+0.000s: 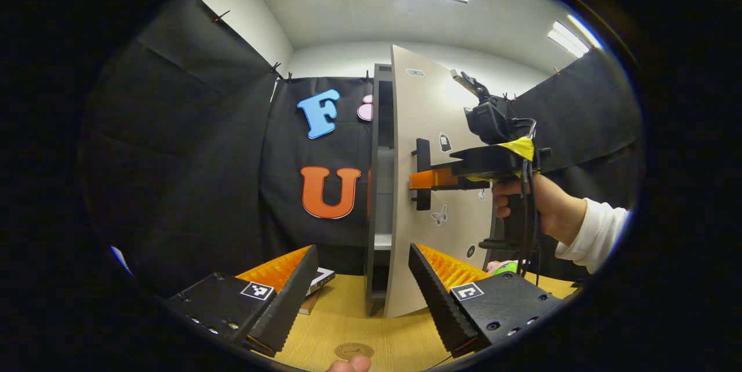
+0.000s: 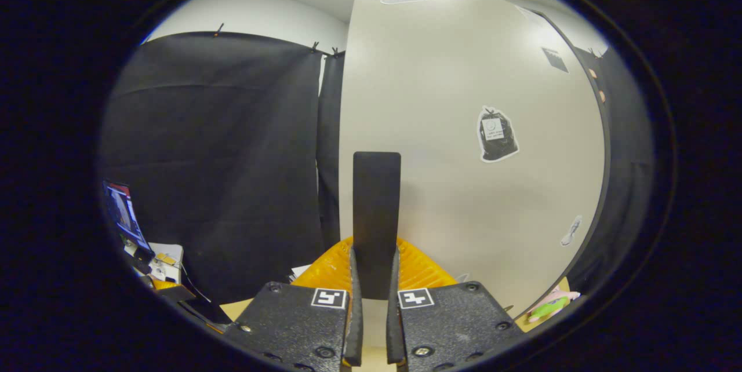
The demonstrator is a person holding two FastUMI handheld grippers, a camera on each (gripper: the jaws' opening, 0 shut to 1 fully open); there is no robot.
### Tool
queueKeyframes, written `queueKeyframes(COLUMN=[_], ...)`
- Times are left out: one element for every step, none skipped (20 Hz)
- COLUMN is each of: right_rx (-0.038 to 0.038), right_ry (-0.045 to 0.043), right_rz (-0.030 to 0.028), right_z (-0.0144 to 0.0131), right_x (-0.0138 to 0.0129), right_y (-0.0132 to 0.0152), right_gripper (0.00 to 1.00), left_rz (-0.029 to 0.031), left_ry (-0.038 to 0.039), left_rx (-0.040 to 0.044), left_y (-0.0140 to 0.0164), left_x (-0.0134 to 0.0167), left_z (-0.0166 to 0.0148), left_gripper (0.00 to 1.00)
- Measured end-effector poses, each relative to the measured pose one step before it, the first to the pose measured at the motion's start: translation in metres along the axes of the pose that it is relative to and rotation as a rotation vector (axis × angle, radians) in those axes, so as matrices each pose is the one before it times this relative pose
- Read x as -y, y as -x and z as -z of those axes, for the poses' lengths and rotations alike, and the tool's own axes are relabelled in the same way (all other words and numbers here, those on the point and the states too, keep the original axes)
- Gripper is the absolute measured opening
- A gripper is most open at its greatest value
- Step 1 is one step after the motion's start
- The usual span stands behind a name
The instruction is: Open the cabinet door with the right hand, grasp the bottle in the cabinet with the left hand and place it on the coaster, then close the cabinet door with the right hand.
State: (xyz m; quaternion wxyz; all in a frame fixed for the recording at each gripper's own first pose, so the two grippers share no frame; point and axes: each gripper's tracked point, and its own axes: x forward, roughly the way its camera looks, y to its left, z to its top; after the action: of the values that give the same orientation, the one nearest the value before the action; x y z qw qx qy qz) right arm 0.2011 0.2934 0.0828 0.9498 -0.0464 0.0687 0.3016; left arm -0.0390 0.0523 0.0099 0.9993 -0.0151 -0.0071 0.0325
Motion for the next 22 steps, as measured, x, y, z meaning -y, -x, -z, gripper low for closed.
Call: queueKeyframes(right_rx=[0.00327,0.00398,0.00230,0.00101,0.00058,-0.00042,0.00024,0.00165,0.00040,-0.00042,0.00032,0.00087,0.00076,0.00204,0.00259,0.00424,0.00542,0.00331,0.00165,0.00031,0.00020,-0.00083], right_ry=[0.00054,0.00257,0.00355,0.00135,0.00267,-0.00027,-0.00451,0.00062,-0.00141,0.00013,0.00506,0.00202,0.00147,-0.00159,-0.00272,-0.00373,-0.01079,-0.00529,0.00040,0.00325,0.00474,0.00258], right_rz=[-0.00444,-0.00089,0.00060,0.00162,-0.00030,-0.00262,-0.00122,-0.00042,0.00171,0.00548,0.00729,0.00854,0.00820,0.00888,0.00675,0.00290,0.00488,0.00727,0.00896,0.00992,0.00965,0.00782], right_z=[-0.00034,0.00040,-0.00034,0.00012,-0.00030,0.00131,0.00005,-0.00019,0.00016,0.00038,0.00009,0.00018,-0.00064,-0.00066,0.00043,0.00174,0.00089,0.00107,0.00027,-0.00002,0.00067,0.00059], right_x=[-0.00048,0.00042,0.00122,0.00122,0.00083,0.00017,0.00038,0.00101,0.00141,0.00069,0.00240,0.00181,0.00230,0.00274,0.00232,0.00395,0.00270,0.00267,0.00286,0.00300,0.00304,0.00232], right_y=[0.00426,0.00273,0.00345,0.00348,0.00561,0.00422,0.00424,0.00489,0.00398,0.00358,0.00528,0.00484,0.00564,0.00666,0.00541,0.00717,0.00617,0.00632,0.00544,0.00284,0.00427,0.00331], right_gripper=[0.19,0.19,0.19,0.19,0.19,0.19,0.19,0.19,0.19,0.19,0.19,0.19,0.19,0.19,0.19,0.19,0.19,0.19,0.19,0.19,0.19,0.19], left_rz=[-0.00102,-0.00093,0.00082,0.00205,0.00215,0.00233,0.00241,0.00429,0.00249,0.00407,0.00376,0.00232,0.00307,0.00433,0.00715,0.00792,0.00528,0.00634,0.00839,0.00603,0.00706,0.00692], left_ry=[0.00054,0.00190,0.00187,0.00136,0.00015,-0.00055,0.00039,0.00072,0.00107,0.00071,0.00101,-0.00024,-0.00007,0.00136,0.00276,0.00285,0.00344,0.00134,-0.00049,-0.00059,0.00048,0.00176], left_rx=[0.00373,0.00319,0.00221,0.00095,-0.00012,-0.00052,0.00011,0.00085,0.00139,-0.00441,-0.00594,-0.00537,-0.00659,-0.00541,-0.00389,-0.00083,0.00117,0.00150,-0.00004,0.00022,0.00114,0.00099], left_y=[0.00029,0.00007,-0.00030,-0.00066,-0.00125,-0.00078,0.00071,0.00019,-0.00123,-0.00057,-0.00127,-0.00099,-0.00126,-0.00075,0.00002,0.00263,0.00064,0.00133,0.00074,0.00074,-0.00011,-0.00012], left_x=[-0.00064,-0.00023,-0.00016,0.00000,0.00051,0.00086,0.00122,0.00132,0.00130,0.00137,0.00156,0.00158,0.00147,0.00319,0.00425,0.00567,0.00357,0.00400,0.00439,0.00396,0.00336,0.00380], left_z=[-0.00189,-0.00119,0.00046,0.00002,0.00003,0.00016,0.00044,0.00127,0.00078,0.00174,0.00256,0.00197,0.00321,0.00154,0.00089,-0.00156,0.00092,-0.00011,-0.00061,-0.00071,-0.00129,-0.00033], left_gripper=[0.95,0.95,0.95,0.95,0.95,0.95,0.95,0.95,0.95,0.95,0.95,0.95,0.95,0.95,0.95,0.95,0.95,0.95,0.95,0.95,0.95,0.95])
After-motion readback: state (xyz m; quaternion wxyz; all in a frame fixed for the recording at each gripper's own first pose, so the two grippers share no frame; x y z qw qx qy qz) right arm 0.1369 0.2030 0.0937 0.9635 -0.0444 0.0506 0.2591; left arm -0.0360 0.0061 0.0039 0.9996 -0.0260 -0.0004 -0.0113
